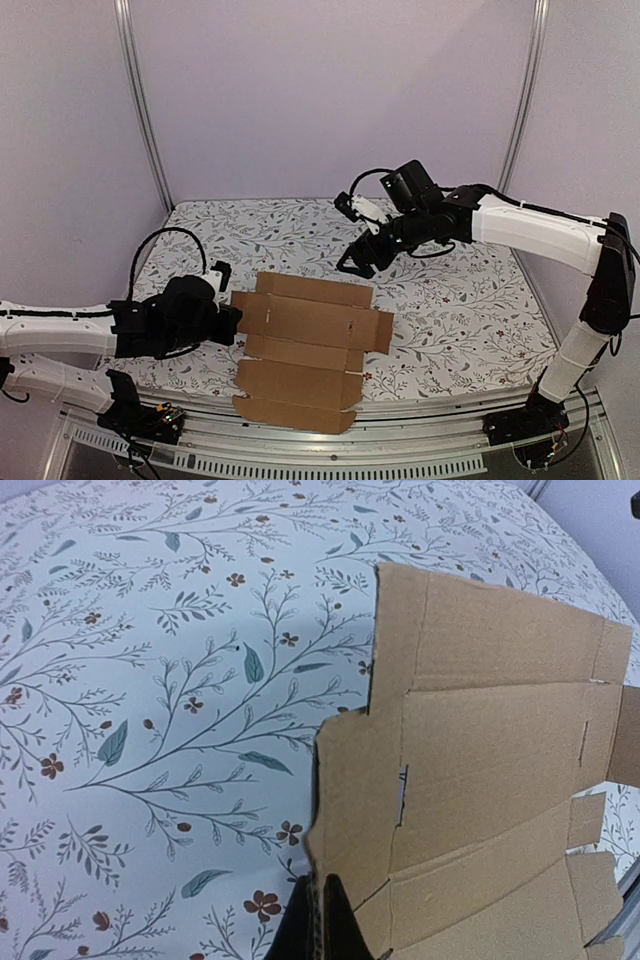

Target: Fold the paper box

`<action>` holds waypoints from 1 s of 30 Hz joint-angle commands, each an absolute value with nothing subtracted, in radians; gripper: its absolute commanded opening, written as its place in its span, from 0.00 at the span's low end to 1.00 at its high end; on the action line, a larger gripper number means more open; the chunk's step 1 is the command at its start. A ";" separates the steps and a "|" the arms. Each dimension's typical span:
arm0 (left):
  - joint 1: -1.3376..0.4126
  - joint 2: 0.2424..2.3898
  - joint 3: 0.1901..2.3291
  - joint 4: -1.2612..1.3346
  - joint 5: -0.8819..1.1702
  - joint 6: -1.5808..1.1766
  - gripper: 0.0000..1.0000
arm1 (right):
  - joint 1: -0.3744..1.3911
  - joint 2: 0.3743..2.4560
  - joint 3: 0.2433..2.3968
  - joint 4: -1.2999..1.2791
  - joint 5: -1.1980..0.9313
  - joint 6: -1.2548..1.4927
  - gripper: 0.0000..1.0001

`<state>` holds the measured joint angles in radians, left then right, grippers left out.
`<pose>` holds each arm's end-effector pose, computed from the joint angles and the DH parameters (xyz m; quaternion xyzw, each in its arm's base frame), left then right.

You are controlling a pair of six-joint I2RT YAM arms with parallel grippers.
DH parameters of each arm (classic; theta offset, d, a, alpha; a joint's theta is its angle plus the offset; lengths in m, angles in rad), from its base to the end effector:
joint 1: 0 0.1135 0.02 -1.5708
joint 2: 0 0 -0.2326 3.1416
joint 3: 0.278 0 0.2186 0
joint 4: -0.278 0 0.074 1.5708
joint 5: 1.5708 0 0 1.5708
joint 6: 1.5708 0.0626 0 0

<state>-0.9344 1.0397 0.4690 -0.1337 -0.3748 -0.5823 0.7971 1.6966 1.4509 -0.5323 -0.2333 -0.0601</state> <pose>0.1446 -0.1571 0.1653 0.0792 0.8916 -0.1609 0.4157 0.2438 0.2703 0.2566 -0.4216 0.8146 0.2383 0.3191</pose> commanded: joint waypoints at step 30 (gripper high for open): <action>-1.197 1.054 0.380 0.086 -0.509 -0.460 0.00 | 0.826 1.753 1.385 -0.583 -0.485 -0.170 0.59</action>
